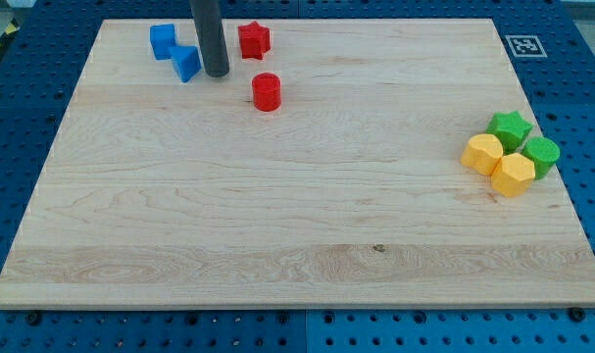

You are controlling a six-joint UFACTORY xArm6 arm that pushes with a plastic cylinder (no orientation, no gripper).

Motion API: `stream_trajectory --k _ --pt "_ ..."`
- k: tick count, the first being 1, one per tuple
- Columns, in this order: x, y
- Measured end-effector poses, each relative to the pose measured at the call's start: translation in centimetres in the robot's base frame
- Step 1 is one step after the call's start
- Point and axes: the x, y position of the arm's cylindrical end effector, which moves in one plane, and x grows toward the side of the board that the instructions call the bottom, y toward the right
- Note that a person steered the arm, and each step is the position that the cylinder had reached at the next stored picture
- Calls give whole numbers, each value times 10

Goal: Slide the red star diagonally to the top right side of the red circle

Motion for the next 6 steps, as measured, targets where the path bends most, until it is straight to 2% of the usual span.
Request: stream_trajectory --k 2,6 --pt "-96 -25" --pt "-26 74"
